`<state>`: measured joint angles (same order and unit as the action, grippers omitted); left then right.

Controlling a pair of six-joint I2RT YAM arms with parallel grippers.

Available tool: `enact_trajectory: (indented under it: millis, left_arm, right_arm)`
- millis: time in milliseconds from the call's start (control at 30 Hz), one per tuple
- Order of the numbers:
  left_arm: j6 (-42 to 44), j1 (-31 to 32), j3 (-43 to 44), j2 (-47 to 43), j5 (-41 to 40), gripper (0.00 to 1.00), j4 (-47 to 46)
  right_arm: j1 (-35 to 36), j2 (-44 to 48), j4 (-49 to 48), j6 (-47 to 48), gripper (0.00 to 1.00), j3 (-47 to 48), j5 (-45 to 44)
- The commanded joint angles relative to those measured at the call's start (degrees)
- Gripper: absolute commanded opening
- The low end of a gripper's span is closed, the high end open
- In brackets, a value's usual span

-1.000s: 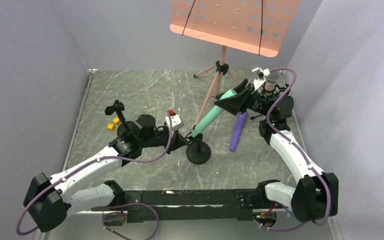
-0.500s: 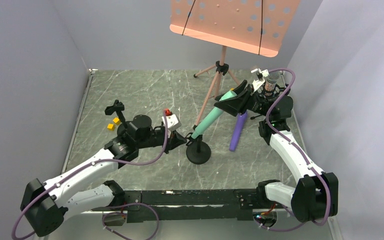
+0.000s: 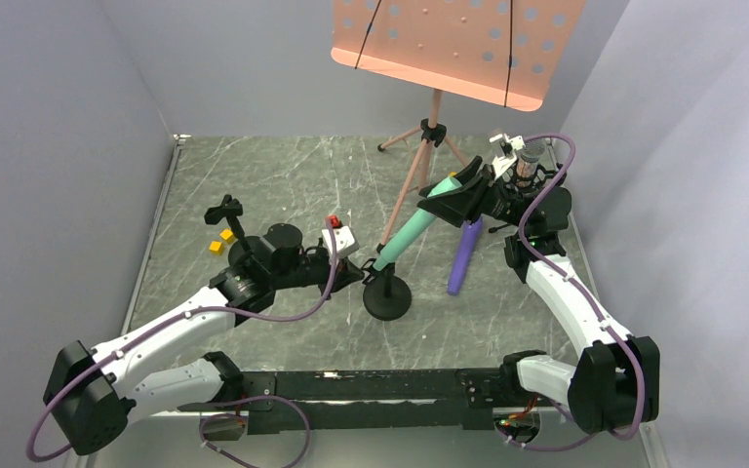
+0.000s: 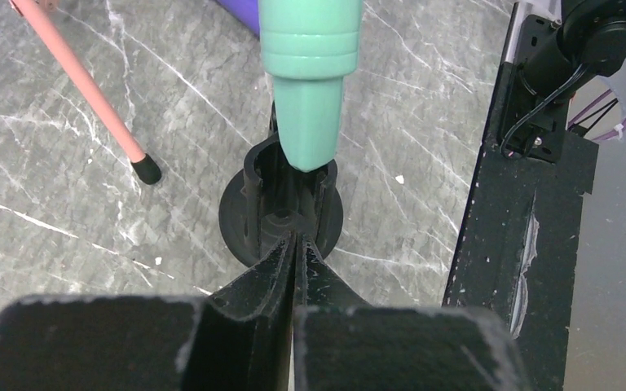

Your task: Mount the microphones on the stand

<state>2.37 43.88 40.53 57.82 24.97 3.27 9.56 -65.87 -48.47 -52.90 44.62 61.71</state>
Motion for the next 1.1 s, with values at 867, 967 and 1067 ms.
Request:
enact_trajectory:
  millis: [867, 967, 1067]
  left_arm:
    - [-0.4, 1.9, 1.4, 4.8, -0.3, 0.35, -5.1]
    - [-0.5, 1.9, 1.4, 4.9, -0.1, 0.35, -5.0]
    - [-0.6, 1.9, 1.2, 4.7, 0.1, 0.36, -5.1]
  right_arm:
    - [2.2, 1.3, 3.3, 6.2, 0.08, 0.4, 0.1]
    - [3.4, 1.6, 6.9, 10.0, 0.08, 0.4, 0.2]
    - [4.6, 1.7, 10.4, 14.2, 0.08, 0.5, -0.1]
